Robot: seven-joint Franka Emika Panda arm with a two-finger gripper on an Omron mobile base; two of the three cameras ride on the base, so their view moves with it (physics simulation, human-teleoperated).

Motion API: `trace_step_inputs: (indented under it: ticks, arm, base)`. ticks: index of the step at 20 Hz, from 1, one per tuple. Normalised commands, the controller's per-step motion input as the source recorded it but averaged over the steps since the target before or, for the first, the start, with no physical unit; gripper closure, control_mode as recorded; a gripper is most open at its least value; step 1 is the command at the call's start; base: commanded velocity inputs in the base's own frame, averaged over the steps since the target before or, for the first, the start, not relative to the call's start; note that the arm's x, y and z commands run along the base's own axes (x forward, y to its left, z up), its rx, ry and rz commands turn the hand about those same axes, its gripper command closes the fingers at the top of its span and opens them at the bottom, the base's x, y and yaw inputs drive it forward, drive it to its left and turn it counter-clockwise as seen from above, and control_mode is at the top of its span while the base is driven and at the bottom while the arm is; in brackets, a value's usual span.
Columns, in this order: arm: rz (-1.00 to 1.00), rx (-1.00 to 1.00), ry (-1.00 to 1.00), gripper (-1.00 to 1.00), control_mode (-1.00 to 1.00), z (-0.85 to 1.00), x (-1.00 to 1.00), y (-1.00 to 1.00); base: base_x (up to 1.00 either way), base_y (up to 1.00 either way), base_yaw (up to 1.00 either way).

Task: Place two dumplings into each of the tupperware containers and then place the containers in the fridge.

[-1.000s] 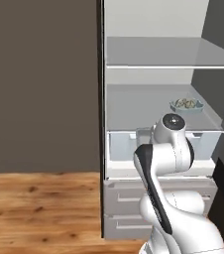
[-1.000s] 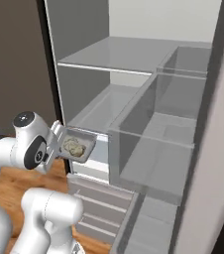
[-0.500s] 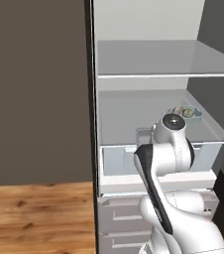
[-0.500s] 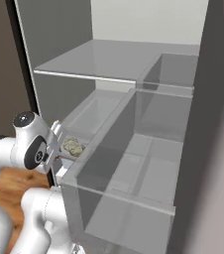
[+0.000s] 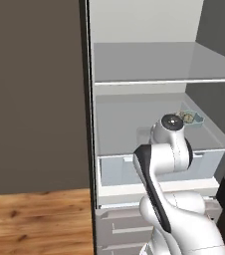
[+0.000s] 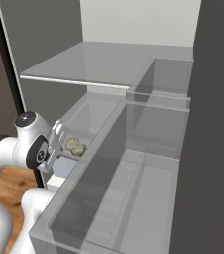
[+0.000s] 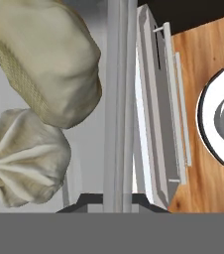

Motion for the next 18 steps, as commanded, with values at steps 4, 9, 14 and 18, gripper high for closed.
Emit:
trace_step_inputs:
  ticks: [4,9,14,18]
  arm:
    - [0.00,0.00,0.00,1.00,-1.00,0.00,0.44,0.00]
    - [0.15,0.00,0.00,1.00,-1.00,0.00,0.78,-0.13]
    - [0.14,-0.01,0.04,1.00,-1.00,0.00,0.89,-0.03]
    - [0.05,-0.09,0.16,1.00,-1.00,-0.02,0.81,0.12]
  base:
    - [0.00,0.00,0.00]
    - [0.00,0.00,0.00]
    - [0.00,0.00,0.00]
    - [0.00,0.00,0.00]
